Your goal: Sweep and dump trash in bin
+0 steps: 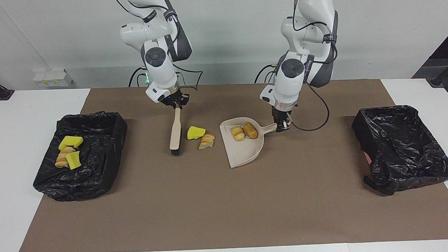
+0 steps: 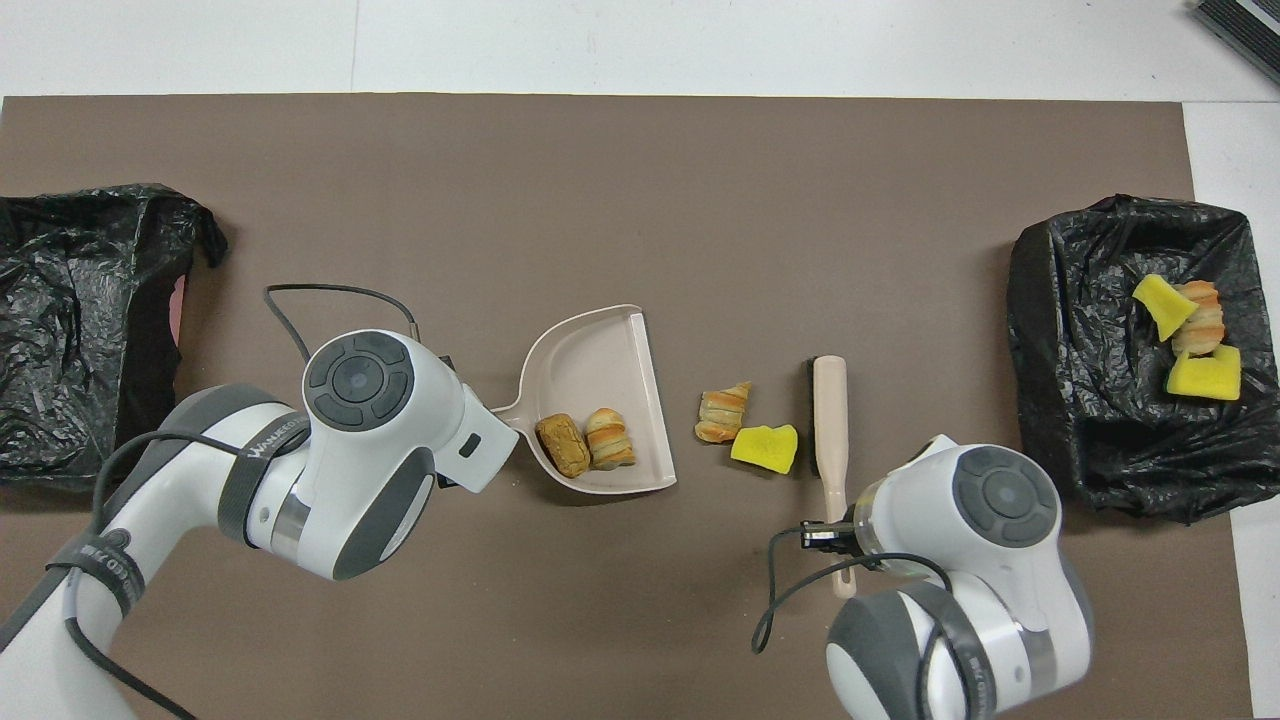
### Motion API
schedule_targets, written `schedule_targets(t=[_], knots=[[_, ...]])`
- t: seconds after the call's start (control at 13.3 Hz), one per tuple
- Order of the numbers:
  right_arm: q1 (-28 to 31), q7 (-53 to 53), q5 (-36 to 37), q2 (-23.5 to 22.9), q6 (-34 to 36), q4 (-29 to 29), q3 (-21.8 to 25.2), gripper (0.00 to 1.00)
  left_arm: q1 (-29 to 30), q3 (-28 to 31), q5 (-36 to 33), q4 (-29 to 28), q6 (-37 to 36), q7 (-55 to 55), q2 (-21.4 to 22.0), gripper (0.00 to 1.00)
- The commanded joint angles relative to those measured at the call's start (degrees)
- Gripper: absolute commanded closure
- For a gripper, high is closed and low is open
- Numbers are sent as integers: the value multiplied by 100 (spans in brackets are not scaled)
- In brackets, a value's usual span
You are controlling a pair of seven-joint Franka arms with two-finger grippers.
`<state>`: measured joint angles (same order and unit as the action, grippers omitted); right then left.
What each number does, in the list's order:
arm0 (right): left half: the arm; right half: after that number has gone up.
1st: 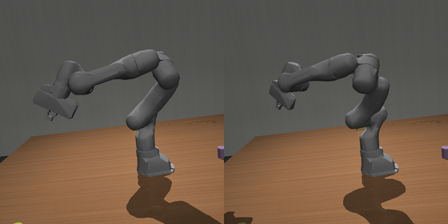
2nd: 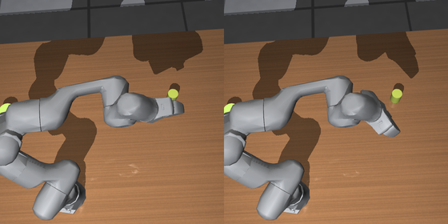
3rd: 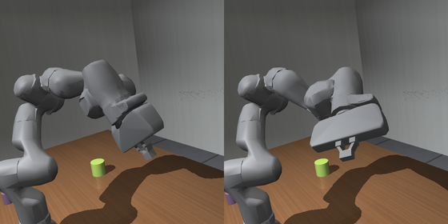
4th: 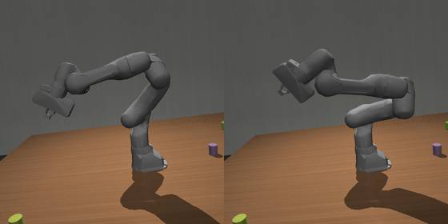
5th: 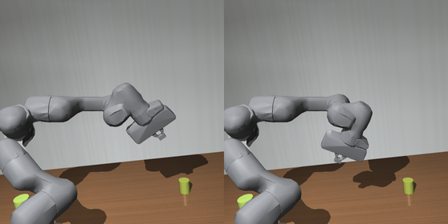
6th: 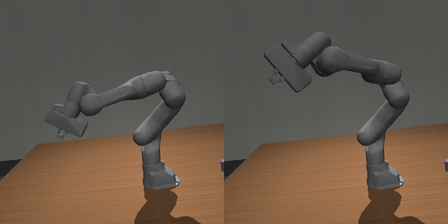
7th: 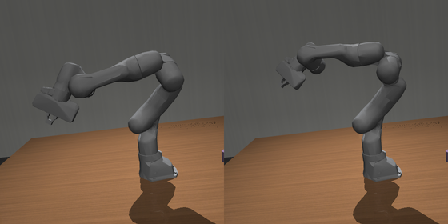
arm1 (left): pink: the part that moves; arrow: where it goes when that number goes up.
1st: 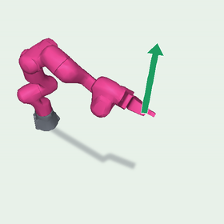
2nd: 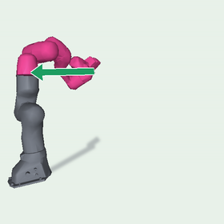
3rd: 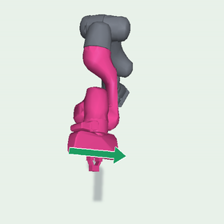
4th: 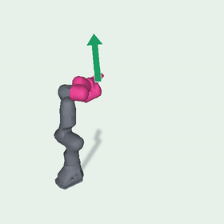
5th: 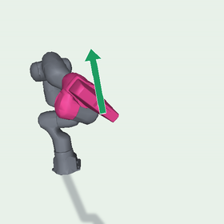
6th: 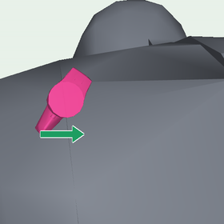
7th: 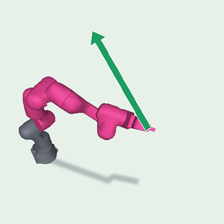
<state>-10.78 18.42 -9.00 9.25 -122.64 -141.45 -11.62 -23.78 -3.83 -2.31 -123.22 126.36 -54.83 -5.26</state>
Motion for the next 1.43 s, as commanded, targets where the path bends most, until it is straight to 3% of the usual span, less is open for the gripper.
schedule_targets(t=[0.0,0.38,0.53,0.9,1.35], knots=[[-275,136,-66,-519,-163,433,-24,100,-83,49,-112,-220,135,104,165,100],[-881,249,-751,-1739,38,1996,-42,100,-83,49,-112,-229,135,402,165,100],[-1083,303,-997,-2005,56,2507,-42,100,-83,49,-112,-220,135,544,165,100],[-918,241,-1086,-1936,581,2746,28,100,-3,67,-103,-115,3,1027,200,100],[-408,267,240,-1733,1233,2746,37,100,426,76,-103,-141,-655,1018,498,100]])
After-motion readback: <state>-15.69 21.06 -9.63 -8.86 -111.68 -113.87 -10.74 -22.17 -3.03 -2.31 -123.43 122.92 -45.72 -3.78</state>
